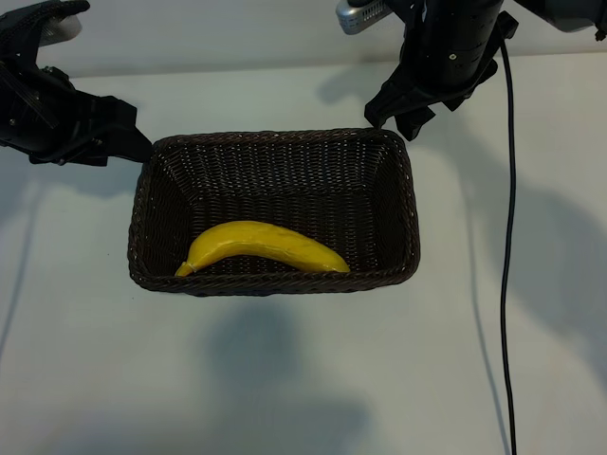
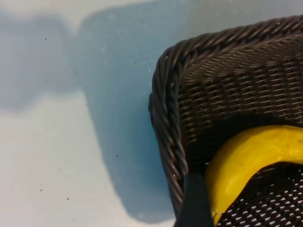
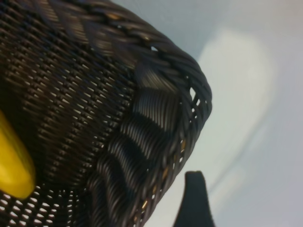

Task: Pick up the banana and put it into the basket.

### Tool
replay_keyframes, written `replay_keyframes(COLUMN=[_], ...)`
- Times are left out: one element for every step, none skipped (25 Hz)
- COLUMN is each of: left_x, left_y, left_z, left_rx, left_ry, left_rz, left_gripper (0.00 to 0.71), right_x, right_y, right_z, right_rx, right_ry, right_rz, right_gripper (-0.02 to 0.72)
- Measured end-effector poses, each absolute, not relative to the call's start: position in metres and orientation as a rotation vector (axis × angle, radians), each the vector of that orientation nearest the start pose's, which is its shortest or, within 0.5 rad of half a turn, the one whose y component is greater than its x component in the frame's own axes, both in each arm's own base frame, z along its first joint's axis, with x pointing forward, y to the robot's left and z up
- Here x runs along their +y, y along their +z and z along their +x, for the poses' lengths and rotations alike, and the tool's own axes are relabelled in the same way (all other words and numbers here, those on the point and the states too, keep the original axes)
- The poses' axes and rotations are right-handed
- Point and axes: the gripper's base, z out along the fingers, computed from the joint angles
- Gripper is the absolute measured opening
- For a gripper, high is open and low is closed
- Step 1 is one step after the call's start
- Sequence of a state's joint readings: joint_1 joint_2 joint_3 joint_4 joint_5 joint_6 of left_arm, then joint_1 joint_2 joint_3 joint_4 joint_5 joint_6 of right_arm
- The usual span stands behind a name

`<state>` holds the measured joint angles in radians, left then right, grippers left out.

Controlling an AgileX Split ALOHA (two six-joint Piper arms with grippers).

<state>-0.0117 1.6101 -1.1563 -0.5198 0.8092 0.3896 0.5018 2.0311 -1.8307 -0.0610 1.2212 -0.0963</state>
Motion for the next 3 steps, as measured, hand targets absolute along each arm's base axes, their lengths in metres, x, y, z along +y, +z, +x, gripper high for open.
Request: replay_keyframes(left_x=[-0.0366, -0.0366, -0.0366], left_y=[0.2584, 0.2584, 0.2584], left_z=[0.3293, 0.3293, 0.3293], left_rx=[2.634, 2.634, 2.634], left_ry=[-0.490, -0.490, -0.490], left_rz=[0.149, 0.149, 0.149], left_gripper=[0.574, 0.574, 0.574], right_x=[0.2037, 0.2037, 0.2037], right_y=[0.2641, 0.2641, 0.2641], right_z=[0.3821, 0.3821, 0.3821], right_rx=[2.763, 2.763, 2.763], right_ry=[-0.016, -0.016, -0.016], right_rz=[-0.873, -0.873, -0.873], right_gripper=[0.560, 0.560, 0.560])
